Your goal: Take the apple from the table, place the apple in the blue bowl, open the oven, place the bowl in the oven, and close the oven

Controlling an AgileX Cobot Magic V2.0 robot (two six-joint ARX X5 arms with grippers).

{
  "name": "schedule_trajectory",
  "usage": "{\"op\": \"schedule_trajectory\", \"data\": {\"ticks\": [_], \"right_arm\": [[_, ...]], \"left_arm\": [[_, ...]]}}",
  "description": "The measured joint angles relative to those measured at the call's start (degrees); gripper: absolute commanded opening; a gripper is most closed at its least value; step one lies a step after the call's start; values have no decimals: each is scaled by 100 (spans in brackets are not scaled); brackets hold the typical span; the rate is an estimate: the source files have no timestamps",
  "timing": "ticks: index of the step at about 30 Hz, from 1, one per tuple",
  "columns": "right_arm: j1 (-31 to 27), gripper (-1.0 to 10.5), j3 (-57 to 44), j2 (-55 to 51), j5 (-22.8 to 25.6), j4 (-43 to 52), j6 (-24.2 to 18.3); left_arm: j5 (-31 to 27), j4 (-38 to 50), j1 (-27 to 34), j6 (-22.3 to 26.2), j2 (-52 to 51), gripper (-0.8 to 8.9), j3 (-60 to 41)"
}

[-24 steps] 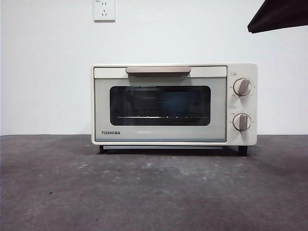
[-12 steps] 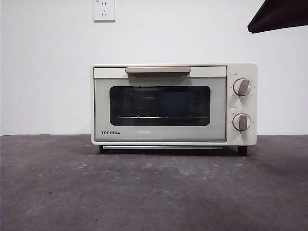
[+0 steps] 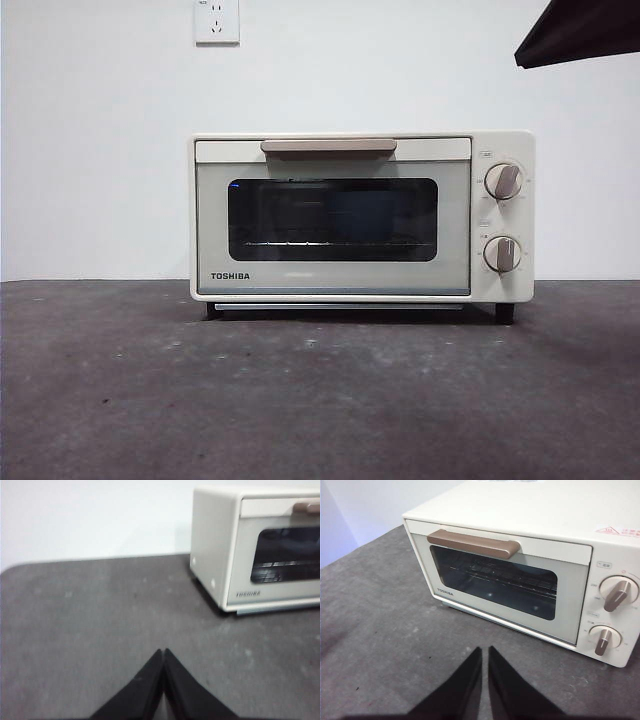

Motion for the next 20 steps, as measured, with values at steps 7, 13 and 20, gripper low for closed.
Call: {"op": "schedule_trajectory", "data": {"ticks": [7, 13, 20], "right_arm": [[0, 5, 0, 0, 0, 4, 0], [0, 5, 0, 0, 0, 4, 0], [0, 5, 0, 0, 2, 4, 0]], "left_arm": [[-2, -284, 0, -243, 2, 7, 0], [0, -284, -2, -302, 2, 7, 0], [0, -284, 0, -345, 2, 7, 0]]}}
